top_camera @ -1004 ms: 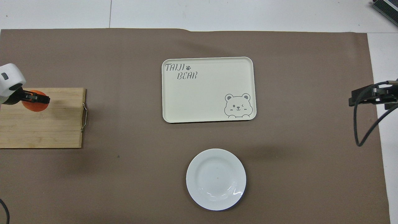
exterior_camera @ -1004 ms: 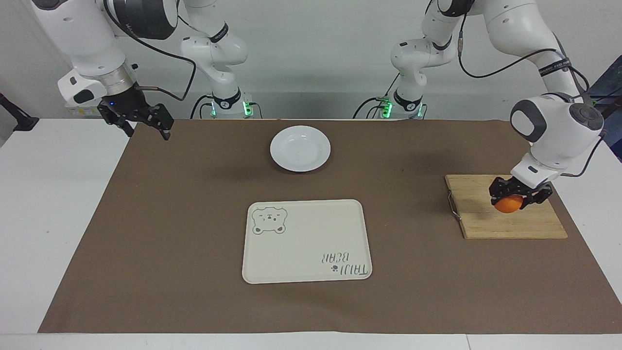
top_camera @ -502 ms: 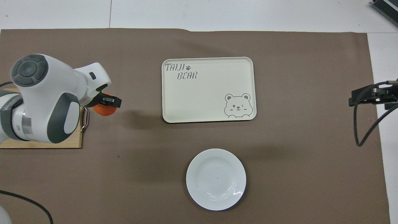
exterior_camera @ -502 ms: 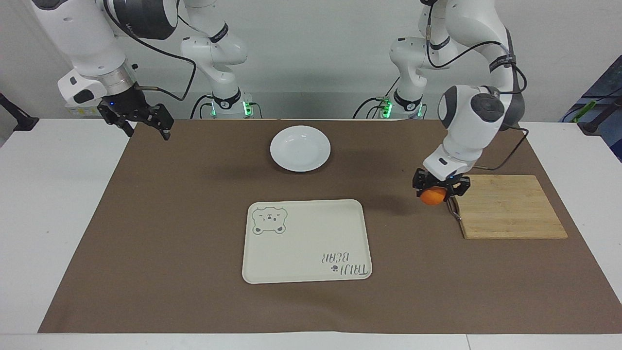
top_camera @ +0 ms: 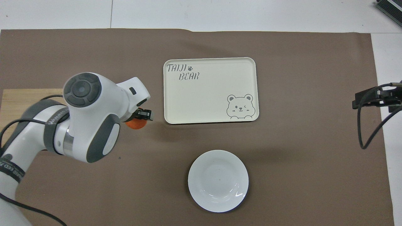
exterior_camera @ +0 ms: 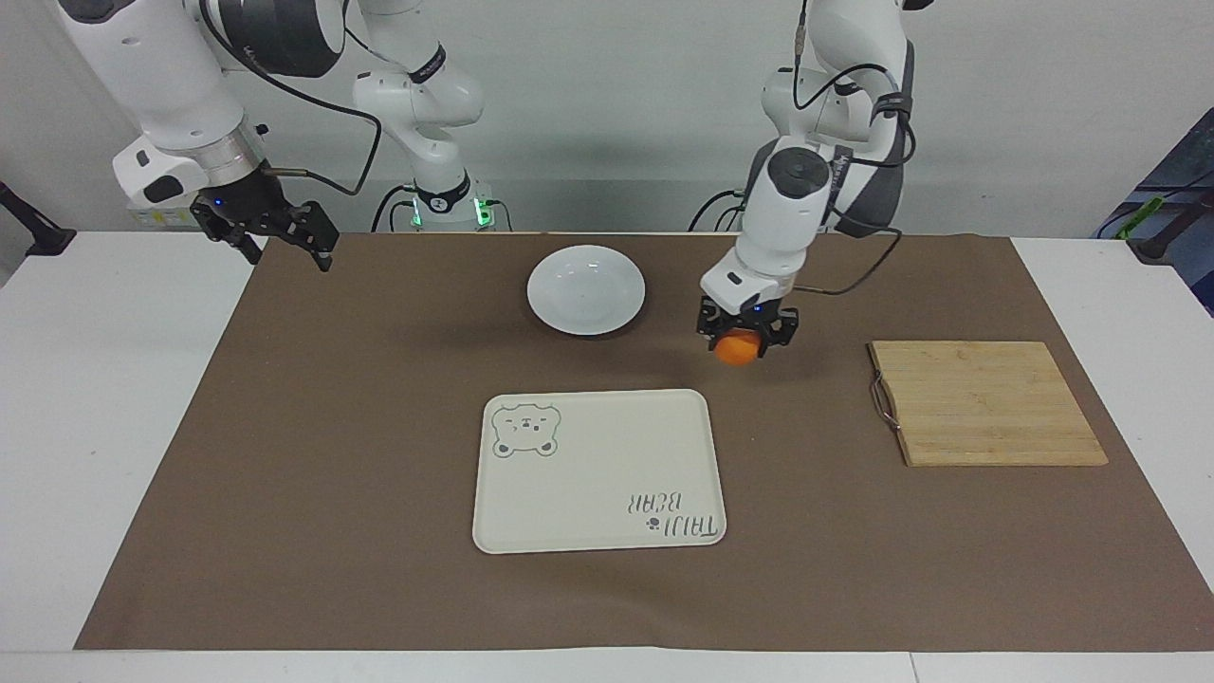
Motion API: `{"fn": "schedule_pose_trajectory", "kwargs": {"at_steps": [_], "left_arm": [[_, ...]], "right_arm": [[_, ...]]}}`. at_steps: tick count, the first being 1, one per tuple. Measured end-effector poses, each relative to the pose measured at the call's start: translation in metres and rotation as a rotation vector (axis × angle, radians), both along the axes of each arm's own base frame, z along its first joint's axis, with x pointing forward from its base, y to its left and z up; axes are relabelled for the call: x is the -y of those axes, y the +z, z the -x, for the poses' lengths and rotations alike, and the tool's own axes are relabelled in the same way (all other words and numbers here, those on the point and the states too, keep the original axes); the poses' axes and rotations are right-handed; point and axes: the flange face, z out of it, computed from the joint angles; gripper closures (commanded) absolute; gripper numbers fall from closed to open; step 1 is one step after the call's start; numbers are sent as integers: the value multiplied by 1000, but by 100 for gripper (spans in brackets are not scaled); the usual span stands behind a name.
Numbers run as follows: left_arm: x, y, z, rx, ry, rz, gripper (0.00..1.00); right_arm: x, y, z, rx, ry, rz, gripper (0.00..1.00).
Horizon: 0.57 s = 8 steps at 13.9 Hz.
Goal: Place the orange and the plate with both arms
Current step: 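Lower the orange onto the white plate and open the left gripper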
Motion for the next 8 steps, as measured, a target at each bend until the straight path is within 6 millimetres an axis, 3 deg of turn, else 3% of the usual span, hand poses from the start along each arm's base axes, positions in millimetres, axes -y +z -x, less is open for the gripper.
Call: {"fn": "schedule_pose_trajectory", "kwargs": {"at_steps": [4,8], "left_arm": [[70,-17,67,4,-27,32,100],[99,-43,113,-22,-55,39,100]], "right_arm": [[2,0,1,-2,-3,0,0],[3,-2,3,-11,-6,-1,0]]}}
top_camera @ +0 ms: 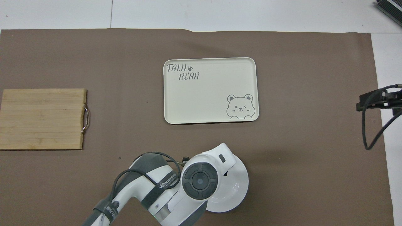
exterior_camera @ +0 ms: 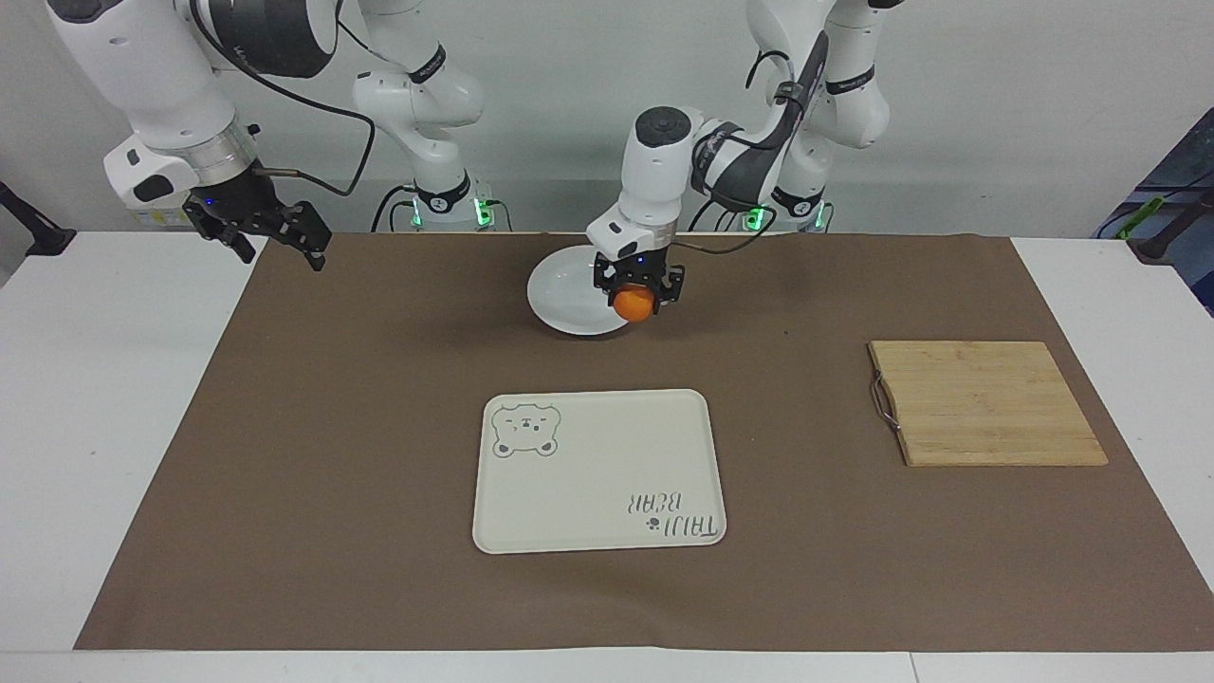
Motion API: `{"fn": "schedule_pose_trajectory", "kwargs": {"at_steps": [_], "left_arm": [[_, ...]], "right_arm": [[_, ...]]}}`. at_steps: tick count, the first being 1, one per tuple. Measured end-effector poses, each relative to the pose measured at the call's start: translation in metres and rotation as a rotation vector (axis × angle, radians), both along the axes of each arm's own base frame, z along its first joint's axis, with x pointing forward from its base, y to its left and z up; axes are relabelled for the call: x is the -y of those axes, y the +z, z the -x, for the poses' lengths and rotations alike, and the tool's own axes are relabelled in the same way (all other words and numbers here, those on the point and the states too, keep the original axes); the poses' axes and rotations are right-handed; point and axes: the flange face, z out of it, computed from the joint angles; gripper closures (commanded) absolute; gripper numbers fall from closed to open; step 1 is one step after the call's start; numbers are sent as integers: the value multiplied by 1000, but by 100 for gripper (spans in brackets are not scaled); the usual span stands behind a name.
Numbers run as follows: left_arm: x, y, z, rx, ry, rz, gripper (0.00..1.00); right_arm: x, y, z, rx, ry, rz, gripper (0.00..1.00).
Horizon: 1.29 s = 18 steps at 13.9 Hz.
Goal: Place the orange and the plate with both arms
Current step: 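Lower the orange onto the white plate and open the left gripper, then withdraw the left gripper while the right gripper reaches the plate rim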
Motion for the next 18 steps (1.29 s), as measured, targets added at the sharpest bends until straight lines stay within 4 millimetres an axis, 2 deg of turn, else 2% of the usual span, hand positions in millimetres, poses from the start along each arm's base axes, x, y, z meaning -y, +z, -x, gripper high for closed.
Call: {"fn": "schedule_pose_trajectory", "kwargs": {"at_steps": [3,4,5,6,7,8,12,15,17,18], "left_arm": [[17,-21,18,-23,1,16,98],[23,-31,24,-27,13,11,92],[28,-39,29,-32,22,5,80],[32,-47,34,-37,30,-2,63],[35,-53,37,-41,35,-8,37],[36,-55,39,-43,37,-10,0],[37,-47,35,-32,41,5,0],[34,-22,26,-7,57,41,0],[20,0,8,11,86,65,0],[7,12,-9,20,95,69,0]], "right_arm": [[2,0,0,-1,-4,0,0],[3,0,1,-1,-5,0,0],[3,0,1,-1,-5,0,0],[3,0,1,-1,-5,0,0],[3,-1,1,-2,-5,0,0],[3,-1,1,-2,-5,0,0],[3,-1,1,-3,-5,0,0],[2,-2,4,-7,-5,-1,0],[2,-2,7,-9,-5,-2,0],[2,-2,8,-10,-5,-3,0]]}}
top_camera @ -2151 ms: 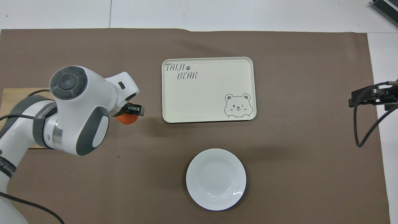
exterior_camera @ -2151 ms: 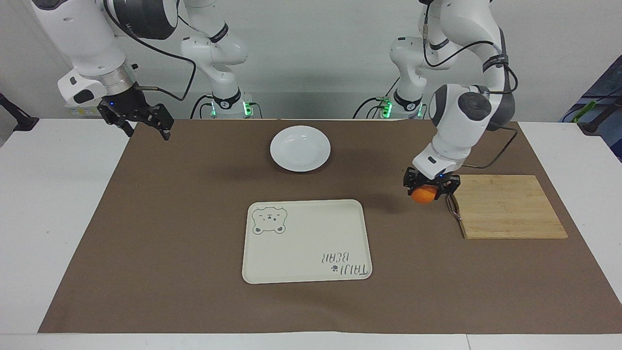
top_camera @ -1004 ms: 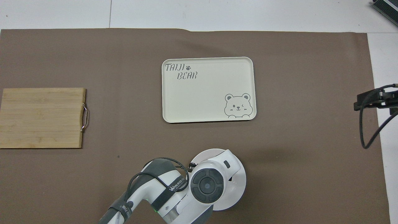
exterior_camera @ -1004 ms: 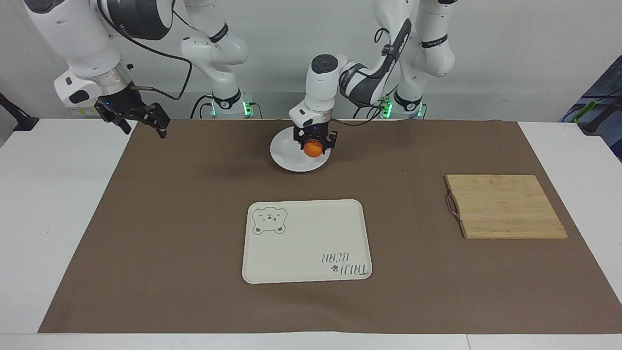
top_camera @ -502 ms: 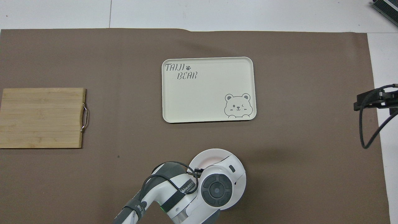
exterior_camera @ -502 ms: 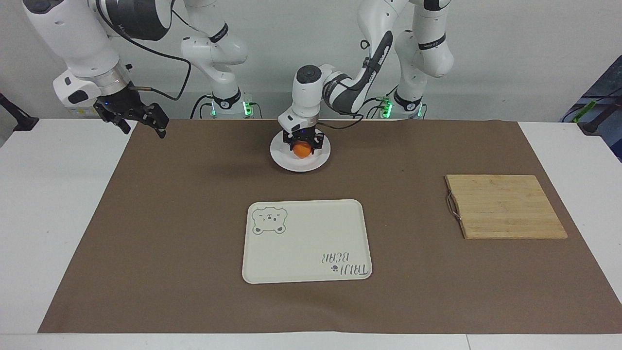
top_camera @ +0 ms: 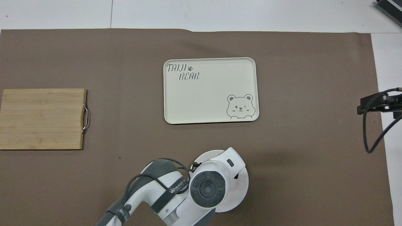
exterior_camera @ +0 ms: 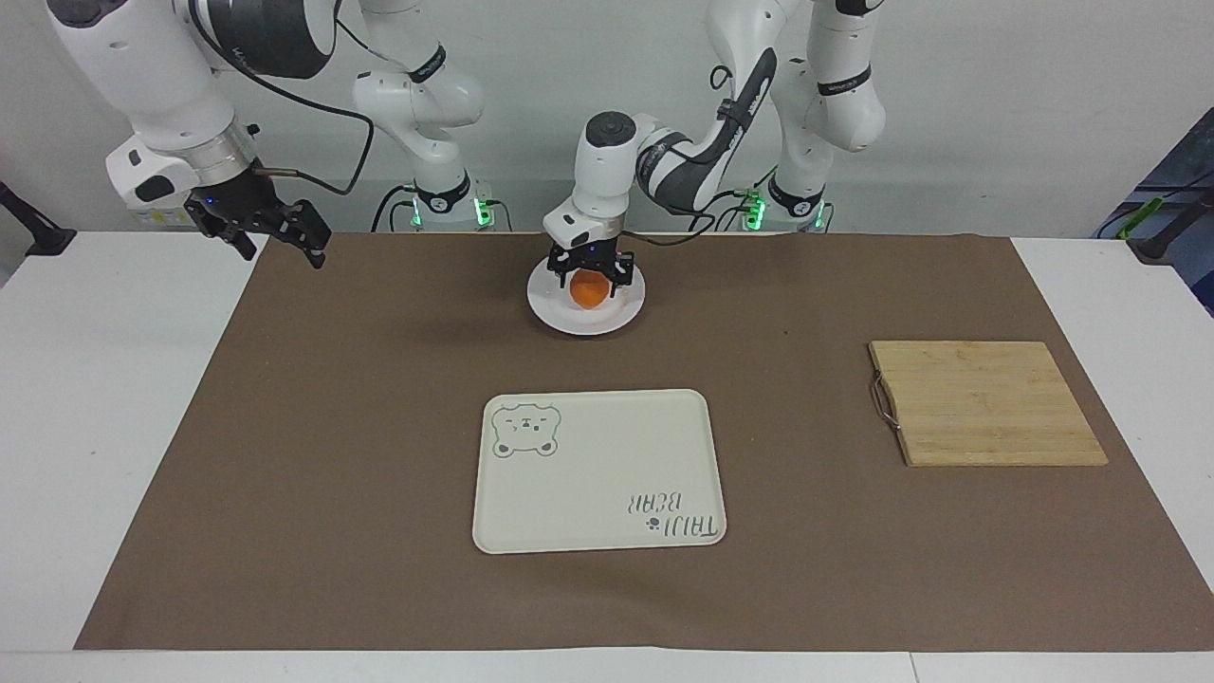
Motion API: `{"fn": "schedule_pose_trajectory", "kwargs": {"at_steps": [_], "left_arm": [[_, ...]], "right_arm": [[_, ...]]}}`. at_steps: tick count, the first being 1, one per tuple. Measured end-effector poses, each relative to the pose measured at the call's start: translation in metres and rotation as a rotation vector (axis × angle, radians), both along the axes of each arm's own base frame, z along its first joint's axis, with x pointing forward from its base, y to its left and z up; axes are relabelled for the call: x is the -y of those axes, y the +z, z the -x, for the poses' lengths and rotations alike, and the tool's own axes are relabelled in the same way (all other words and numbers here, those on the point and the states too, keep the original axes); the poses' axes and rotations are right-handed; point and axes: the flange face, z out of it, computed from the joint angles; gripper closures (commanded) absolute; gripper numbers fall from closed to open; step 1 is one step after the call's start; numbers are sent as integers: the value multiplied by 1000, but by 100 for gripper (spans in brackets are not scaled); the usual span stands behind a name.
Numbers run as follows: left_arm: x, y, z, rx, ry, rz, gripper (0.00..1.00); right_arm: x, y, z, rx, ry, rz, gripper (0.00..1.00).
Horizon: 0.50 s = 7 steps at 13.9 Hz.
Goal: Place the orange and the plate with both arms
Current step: 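Withdraw the left gripper while the right gripper reaches the plate rim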
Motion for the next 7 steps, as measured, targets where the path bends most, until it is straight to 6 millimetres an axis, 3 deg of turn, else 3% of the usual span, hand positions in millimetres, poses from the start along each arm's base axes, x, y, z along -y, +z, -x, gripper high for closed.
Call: {"fn": "schedule_pose_trajectory", "kwargs": {"at_steps": [4,6,7], "left_arm": [[-80,45,-91,85,38,8,0],[-126,69,-131,132,45,16,0],[-149,83,-146,152,47,16,0]], "right_arm": [[-4,-4,3,-11,7,-2,0],[-22,-22,6,-3,17,-19,0],[-40,-37,7,9,20,-51,0]]}}
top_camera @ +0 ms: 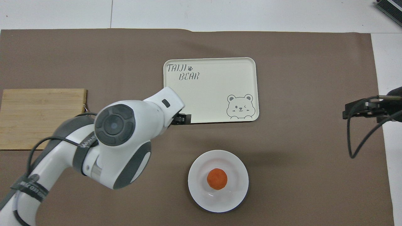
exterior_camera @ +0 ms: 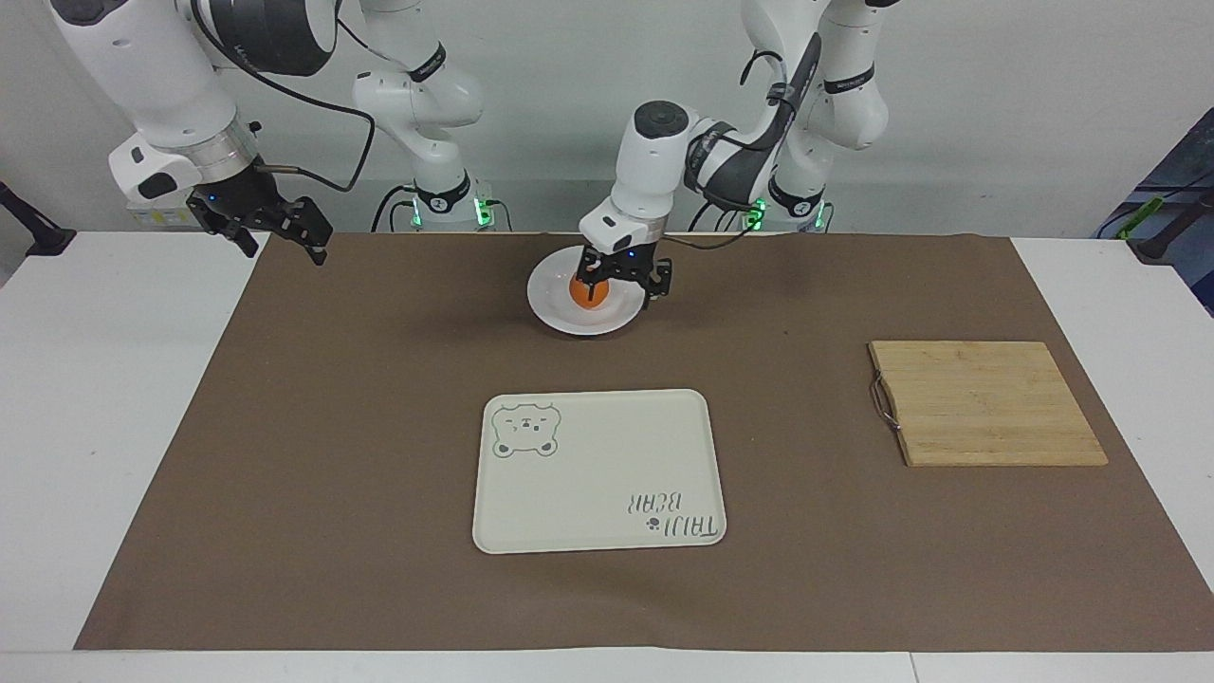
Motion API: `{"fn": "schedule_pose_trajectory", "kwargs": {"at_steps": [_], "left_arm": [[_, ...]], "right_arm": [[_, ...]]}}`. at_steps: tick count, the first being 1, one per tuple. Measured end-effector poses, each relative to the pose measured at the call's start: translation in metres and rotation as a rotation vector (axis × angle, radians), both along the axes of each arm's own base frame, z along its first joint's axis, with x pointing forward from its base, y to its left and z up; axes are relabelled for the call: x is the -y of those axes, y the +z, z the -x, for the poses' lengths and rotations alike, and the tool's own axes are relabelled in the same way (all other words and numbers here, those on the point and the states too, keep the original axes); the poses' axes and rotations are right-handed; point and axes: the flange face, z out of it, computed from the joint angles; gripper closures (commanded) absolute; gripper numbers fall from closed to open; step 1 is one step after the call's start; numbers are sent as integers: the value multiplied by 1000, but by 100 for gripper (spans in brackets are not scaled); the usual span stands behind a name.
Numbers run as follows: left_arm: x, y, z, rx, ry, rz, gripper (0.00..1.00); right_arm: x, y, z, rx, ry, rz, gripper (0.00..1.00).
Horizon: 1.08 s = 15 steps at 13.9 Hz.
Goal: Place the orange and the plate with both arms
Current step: 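Withdraw the left gripper while the right gripper reaches the plate rim, then grasp the rim of the white plate with the right gripper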
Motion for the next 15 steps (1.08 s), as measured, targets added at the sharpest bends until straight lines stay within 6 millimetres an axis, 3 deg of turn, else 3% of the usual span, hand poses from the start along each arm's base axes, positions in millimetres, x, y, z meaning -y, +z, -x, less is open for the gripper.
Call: {"fn": "schedule_pose_trajectory", "kwargs": {"at_steps": [2,5,9,12,15], "left_arm": [[-49,28,-26,18,-12,-21,0],[-132,73,-57,8,-47,-70,0],[-238,112,-67,2,-84,-113,0],[-287,148,-53,3,-78,-127,0],[-310,177,-43,-29,-55,-147,0]], "right_arm": [[-40,-39,7,-15,-2,-104,0],[-77,-96,23,-90,-1,-205,0],[-111,-162,54,-156,-48,-323,0],[-117,-197,87,-206,-64,-450,0],[-129,-241,125,-240,-88,-504,0]]}}
